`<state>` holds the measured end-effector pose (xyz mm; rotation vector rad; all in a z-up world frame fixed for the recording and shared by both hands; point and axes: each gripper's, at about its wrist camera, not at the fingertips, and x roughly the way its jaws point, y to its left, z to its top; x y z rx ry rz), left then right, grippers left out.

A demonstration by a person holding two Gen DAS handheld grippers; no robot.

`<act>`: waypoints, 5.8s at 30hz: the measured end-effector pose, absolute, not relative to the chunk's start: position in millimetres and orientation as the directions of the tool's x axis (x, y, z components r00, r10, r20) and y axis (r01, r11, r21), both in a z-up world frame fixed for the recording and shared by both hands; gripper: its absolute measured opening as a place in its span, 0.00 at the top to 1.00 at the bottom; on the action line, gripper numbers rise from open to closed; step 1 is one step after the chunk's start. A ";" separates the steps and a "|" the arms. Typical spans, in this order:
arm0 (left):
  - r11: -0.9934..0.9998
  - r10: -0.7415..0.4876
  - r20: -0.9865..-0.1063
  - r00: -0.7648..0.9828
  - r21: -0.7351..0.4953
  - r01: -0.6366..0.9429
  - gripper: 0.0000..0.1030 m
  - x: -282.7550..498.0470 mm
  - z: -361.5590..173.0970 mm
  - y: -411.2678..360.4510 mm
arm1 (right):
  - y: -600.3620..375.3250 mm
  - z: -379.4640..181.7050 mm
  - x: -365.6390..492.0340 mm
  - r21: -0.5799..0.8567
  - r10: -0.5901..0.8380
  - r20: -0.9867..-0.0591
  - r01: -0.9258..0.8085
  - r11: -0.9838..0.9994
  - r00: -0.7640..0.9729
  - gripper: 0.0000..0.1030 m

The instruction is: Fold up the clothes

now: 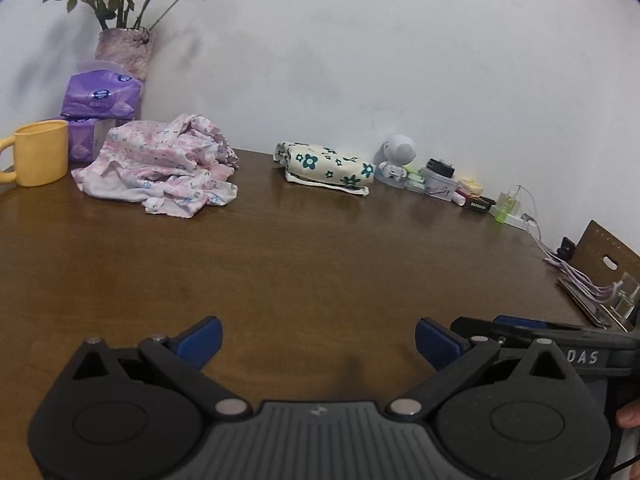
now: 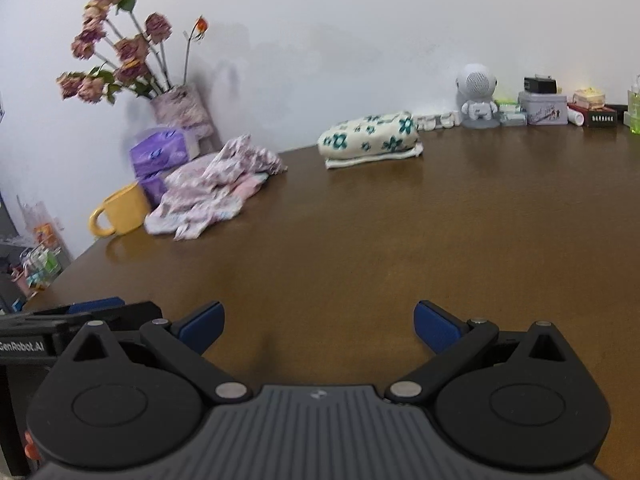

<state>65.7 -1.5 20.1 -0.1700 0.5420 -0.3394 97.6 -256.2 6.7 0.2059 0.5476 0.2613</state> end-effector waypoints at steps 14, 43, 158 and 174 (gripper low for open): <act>0.957 -0.256 -0.405 0.878 0.021 0.289 0.00 -35.6 17.6 -32.5 | -246.2 -1.1 19.0 0.315 0.332 -0.474 -0.195 0.929 0.816 0.00; 0.975 -0.221 -0.370 0.902 -0.102 0.197 0.00 -35.9 11.8 -6.3 | -224.6 -5.0 -20.7 0.135 0.178 -0.403 -0.133 0.982 0.898 0.00; 0.949 -0.306 -0.470 0.828 -0.221 0.225 0.00 0.5 -2.6 -5.4 | -239.6 -16.1 0.0 0.257 0.216 -0.434 -0.110 0.960 0.875 0.00; 0.947 -0.312 -0.470 0.826 -0.222 0.232 0.00 1.0 -3.0 -5.5 | -239.4 -16.3 1.6 0.258 0.215 -0.441 -0.107 0.960 0.871 0.00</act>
